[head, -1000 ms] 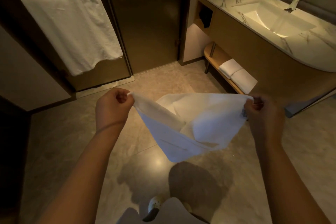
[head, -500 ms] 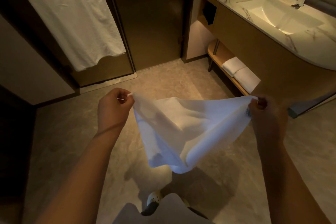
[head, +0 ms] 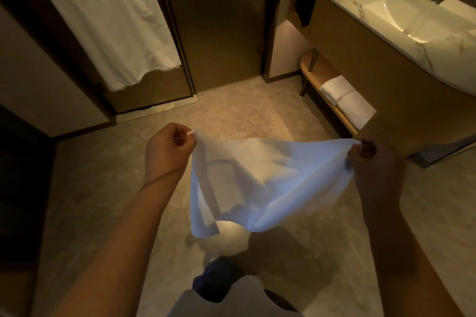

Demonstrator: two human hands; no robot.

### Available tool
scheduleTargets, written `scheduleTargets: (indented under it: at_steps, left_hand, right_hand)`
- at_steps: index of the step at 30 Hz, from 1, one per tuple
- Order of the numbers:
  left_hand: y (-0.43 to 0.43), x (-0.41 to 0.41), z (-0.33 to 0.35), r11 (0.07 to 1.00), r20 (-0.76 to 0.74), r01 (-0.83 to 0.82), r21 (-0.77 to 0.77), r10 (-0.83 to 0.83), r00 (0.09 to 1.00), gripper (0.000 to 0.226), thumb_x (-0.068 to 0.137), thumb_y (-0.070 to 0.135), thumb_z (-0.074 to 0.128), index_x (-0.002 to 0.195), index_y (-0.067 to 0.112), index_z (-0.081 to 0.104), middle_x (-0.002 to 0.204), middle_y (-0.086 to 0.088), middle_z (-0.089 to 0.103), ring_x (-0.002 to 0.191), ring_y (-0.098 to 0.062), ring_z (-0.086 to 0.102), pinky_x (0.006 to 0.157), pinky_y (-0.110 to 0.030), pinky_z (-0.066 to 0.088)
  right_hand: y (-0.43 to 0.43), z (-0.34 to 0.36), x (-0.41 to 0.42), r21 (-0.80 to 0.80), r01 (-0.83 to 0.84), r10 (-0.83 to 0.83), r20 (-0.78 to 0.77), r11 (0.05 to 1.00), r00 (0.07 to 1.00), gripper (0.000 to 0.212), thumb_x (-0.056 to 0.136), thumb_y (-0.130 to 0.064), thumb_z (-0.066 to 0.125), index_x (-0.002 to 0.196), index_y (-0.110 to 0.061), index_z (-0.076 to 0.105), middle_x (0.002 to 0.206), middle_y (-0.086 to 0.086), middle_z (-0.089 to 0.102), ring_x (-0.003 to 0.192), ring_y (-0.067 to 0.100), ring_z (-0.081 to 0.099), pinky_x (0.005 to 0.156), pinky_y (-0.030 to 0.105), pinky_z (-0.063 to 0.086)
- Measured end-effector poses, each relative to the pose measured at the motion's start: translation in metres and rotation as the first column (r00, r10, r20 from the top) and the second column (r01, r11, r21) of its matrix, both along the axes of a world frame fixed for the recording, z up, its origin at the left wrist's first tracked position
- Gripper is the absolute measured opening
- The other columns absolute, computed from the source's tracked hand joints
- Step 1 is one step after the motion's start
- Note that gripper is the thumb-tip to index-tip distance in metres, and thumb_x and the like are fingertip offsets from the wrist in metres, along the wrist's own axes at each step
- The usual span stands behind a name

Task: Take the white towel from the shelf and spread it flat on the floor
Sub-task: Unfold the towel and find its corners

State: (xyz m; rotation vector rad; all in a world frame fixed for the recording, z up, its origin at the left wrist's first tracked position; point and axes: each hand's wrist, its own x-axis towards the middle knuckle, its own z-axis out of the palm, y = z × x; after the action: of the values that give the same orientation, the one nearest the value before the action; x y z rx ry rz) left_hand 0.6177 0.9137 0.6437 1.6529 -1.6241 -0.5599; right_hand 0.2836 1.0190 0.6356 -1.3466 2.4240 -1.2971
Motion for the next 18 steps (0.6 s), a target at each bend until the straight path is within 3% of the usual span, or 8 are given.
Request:
scheduleTargets:
  at_steps: [4, 8, 12, 16, 18]
  left_hand:
    - [-0.012, -0.007, -0.002, 1.000, -0.004, -0.022, 0.004, 0.022, 1.000, 0.001, 0.085, 0.026, 0.064, 0.086, 0.027, 0.063, 0.075, 0.011, 0.063, 0.071, 0.000, 0.058, 0.061, -0.018, 0.044]
    - [-0.037, -0.014, -0.005, 0.999, 0.003, -0.001, 0.051, 0.001, 1.000, 0.003, 0.085, 0.024, 0.064, 0.088, 0.023, 0.065, 0.077, 0.009, 0.064, 0.073, -0.004, 0.059, 0.066, -0.025, 0.050]
    - [-0.074, -0.019, -0.008, 0.998, -0.035, -0.001, 0.066, 0.004, 0.999, 0.004, 0.085, 0.023, 0.064, 0.086, 0.027, 0.064, 0.076, 0.013, 0.064, 0.073, -0.003, 0.060, 0.064, -0.025, 0.051]
    - [-0.118, -0.025, -0.013, 0.997, -0.023, 0.049, 0.052, -0.048, 0.999, 0.004, 0.087, 0.024, 0.063, 0.086, 0.027, 0.064, 0.075, 0.015, 0.062, 0.070, -0.001, 0.059, 0.058, -0.020, 0.046]
    - [-0.145, -0.026, -0.016, 0.997, -0.022, 0.059, 0.055, -0.057, 0.998, 0.003, 0.088, 0.024, 0.062, 0.087, 0.027, 0.064, 0.076, 0.014, 0.062, 0.070, -0.001, 0.059, 0.058, -0.018, 0.043]
  right_hand:
    - [-0.015, -0.005, -0.003, 0.020, -0.045, 0.044, 0.014, 0.999, 0.999, 0.024, 0.089, -0.015, 0.060, 0.112, -0.010, 0.065, 0.102, 0.008, 0.069, 0.085, 0.017, 0.061, 0.074, 0.031, 0.050]
    - [-0.040, -0.012, -0.006, 0.028, -0.077, 0.077, -0.012, 0.997, 0.997, 0.017, 0.089, -0.014, 0.058, 0.103, -0.011, 0.067, 0.090, 0.007, 0.068, 0.077, 0.019, 0.062, 0.068, 0.032, 0.050]
    - [-0.079, -0.017, -0.007, 0.038, -0.081, 0.080, 0.033, 0.996, 0.996, 0.013, 0.089, -0.018, 0.058, 0.099, -0.015, 0.066, 0.085, 0.002, 0.067, 0.074, 0.015, 0.061, 0.067, 0.028, 0.048]
    - [-0.134, -0.017, -0.010, 0.104, -0.155, 0.143, 0.117, 0.982, 0.983, 0.009, 0.088, -0.019, 0.062, 0.095, -0.017, 0.066, 0.082, 0.000, 0.066, 0.073, 0.011, 0.062, 0.067, 0.032, 0.054]
    - [-0.165, -0.015, -0.012, 0.150, -0.157, 0.144, 0.090, 0.976, 0.985, 0.010, 0.087, -0.020, 0.064, 0.096, -0.016, 0.069, 0.083, -0.001, 0.067, 0.073, 0.007, 0.060, 0.064, 0.026, 0.050]
